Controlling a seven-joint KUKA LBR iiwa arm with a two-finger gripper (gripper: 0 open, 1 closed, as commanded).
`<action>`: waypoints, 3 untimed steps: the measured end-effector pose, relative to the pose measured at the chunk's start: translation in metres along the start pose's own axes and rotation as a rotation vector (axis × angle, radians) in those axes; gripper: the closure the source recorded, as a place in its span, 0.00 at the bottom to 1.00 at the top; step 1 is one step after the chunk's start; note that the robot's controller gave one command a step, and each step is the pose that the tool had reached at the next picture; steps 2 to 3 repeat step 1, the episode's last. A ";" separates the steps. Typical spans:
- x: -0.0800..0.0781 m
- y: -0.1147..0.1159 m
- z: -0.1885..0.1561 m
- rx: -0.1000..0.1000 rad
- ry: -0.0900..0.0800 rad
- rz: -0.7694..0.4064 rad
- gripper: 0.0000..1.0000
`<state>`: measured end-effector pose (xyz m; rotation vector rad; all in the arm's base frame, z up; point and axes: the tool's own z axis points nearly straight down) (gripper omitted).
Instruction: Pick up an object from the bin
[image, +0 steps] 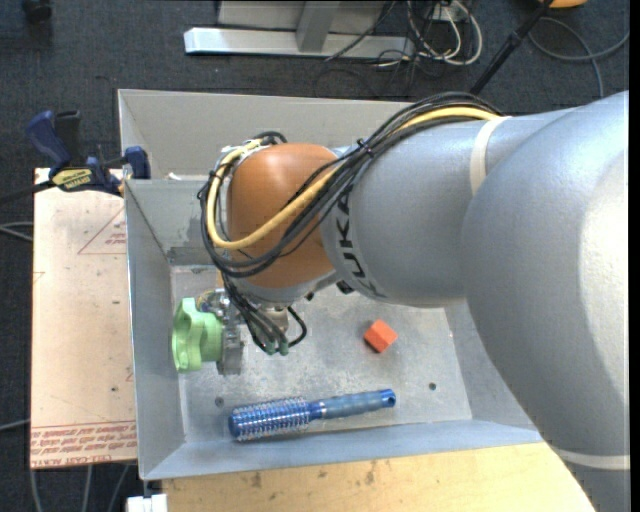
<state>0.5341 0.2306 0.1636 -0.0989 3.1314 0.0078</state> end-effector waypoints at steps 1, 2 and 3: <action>0.004 0.005 -0.054 0.002 0.002 -0.023 1.00; 0.004 0.005 -0.054 0.002 0.002 -0.023 1.00; 0.004 0.005 -0.054 0.002 0.002 -0.023 1.00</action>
Offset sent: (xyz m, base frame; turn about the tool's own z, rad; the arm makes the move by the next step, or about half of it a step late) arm -0.0061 0.0032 0.0505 -0.0227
